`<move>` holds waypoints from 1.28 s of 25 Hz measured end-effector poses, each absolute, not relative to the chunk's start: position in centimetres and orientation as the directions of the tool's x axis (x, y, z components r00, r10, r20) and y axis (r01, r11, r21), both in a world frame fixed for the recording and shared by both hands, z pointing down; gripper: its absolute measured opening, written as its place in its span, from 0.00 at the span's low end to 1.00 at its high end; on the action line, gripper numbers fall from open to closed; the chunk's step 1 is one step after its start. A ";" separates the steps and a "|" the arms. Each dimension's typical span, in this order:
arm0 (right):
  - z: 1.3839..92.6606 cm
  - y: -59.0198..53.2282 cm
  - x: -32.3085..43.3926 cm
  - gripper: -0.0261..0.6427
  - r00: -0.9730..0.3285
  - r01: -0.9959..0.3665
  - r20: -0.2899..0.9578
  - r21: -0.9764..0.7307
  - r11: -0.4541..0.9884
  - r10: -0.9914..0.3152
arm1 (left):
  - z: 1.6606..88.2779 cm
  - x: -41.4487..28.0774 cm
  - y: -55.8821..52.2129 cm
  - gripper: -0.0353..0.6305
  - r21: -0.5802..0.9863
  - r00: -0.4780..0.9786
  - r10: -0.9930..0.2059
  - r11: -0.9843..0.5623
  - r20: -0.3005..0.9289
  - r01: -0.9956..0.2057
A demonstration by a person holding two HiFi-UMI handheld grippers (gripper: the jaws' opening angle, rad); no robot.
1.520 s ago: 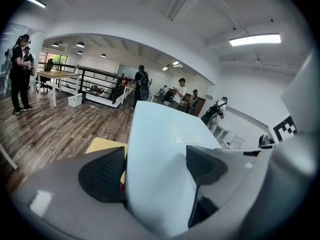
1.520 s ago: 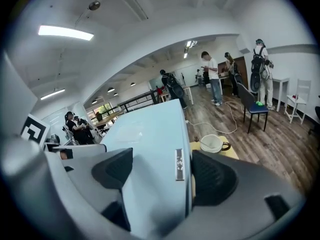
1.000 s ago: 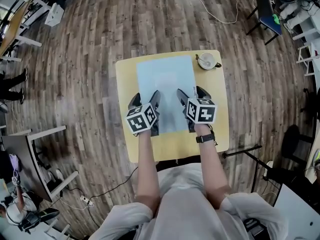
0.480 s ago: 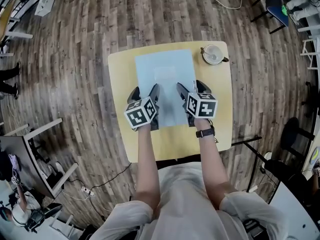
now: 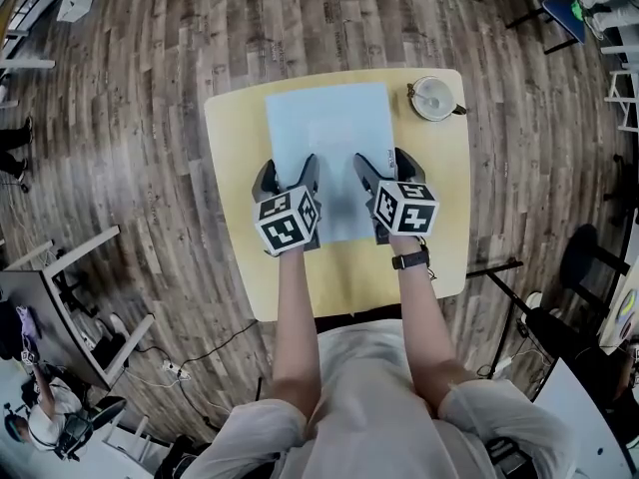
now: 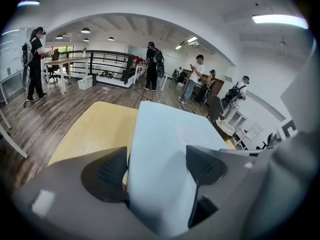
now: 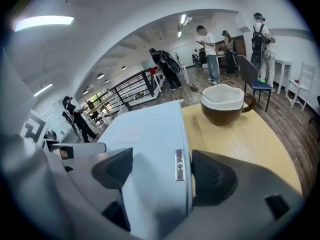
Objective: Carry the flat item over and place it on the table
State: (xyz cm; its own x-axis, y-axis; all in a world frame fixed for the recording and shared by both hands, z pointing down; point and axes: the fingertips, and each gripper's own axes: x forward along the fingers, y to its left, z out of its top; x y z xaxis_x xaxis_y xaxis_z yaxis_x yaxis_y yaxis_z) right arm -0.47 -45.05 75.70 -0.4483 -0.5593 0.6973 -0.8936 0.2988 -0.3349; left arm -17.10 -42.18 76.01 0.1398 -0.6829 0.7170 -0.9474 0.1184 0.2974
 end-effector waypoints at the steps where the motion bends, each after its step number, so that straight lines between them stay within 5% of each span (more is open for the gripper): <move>1: 75.7 -45.1 -0.5 0.54 -0.448 -0.894 0.697 -0.334 0.300 -0.560 | 76.0 -17.1 -42.2 0.61 0.297 0.138 -0.686 0.118 0.715 -0.948; 9: 75.2 -45.1 -0.4 0.54 -0.489 -0.871 0.657 -0.397 0.289 -0.574 | 75.5 -17.7 -41.8 0.61 0.343 0.174 -0.696 0.111 0.697 -0.933; 18: 66.2 -44.8 -1.0 0.54 -0.531 -0.833 0.464 -0.441 0.335 -0.709 | 68.8 -19.0 -40.3 0.61 0.350 0.149 -0.782 0.093 0.606 -0.932; 32: 51.0 -39.0 -0.2 0.53 -0.453 -0.891 0.268 -0.169 0.421 -0.851 | 53.0 -18.5 -35.5 0.50 0.219 0.087 -0.933 -0.009 0.350 -0.976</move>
State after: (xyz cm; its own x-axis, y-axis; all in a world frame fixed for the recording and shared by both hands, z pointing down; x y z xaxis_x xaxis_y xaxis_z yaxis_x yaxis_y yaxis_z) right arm -0.21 -39.02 51.04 -0.4525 -0.8506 0.2678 -0.8912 0.4209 -0.1691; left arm -18.52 -35.51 52.99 0.0869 -0.9327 0.3500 -0.9757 -0.0088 0.2188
